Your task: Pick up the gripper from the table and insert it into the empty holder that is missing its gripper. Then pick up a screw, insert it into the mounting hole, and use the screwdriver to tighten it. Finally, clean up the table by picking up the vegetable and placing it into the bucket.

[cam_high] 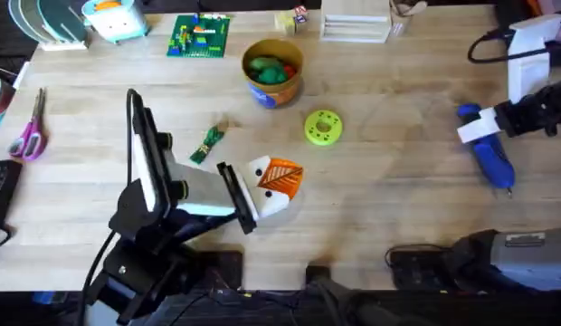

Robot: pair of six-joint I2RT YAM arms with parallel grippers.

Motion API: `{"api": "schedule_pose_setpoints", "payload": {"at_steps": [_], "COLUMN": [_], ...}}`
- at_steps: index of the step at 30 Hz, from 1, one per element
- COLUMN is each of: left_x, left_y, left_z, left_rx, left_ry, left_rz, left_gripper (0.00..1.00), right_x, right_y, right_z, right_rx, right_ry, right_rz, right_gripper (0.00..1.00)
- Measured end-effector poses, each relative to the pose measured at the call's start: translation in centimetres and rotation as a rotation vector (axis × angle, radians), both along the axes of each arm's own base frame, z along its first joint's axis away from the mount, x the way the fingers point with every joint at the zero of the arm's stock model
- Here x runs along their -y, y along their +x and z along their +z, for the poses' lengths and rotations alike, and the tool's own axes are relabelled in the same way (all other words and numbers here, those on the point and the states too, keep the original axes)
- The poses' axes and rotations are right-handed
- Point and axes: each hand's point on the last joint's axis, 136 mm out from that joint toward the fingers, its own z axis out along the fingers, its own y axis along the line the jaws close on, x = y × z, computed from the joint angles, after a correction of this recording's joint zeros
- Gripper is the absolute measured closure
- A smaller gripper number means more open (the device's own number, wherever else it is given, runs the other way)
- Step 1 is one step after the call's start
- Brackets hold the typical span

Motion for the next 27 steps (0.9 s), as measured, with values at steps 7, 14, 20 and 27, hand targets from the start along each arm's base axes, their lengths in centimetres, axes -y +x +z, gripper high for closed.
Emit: {"api": "schedule_pose_setpoints", "payload": {"at_steps": [7,14,20,27], "left_x": [0.0,0.0,0.0,0.0], "left_y": [0.0,0.0,0.0,0.0], "left_z": [0.0,0.0,0.0,0.0], "left_rx": [0.0,0.0,0.0,0.0], "left_ry": [0.0,0.0,0.0,0.0], "left_rz": [0.0,0.0,0.001,0.0], "left_gripper": [0.99,0.99,0.99,0.99], "right_x": [0.5,0.5,0.4,0.0], "right_y": [0.9,0.8,0.7,1.5], "right_z": [0.2,-0.5,-1.2,-1.1], "right_rx": [0.039,0.021,0.004,0.04], "right_ry": [-0.019,-0.008,0.009,0.037], "right_rz": [-0.001,-0.002,-0.013,-0.023], "right_gripper": [0.064,0.064,0.065,0.108]}}
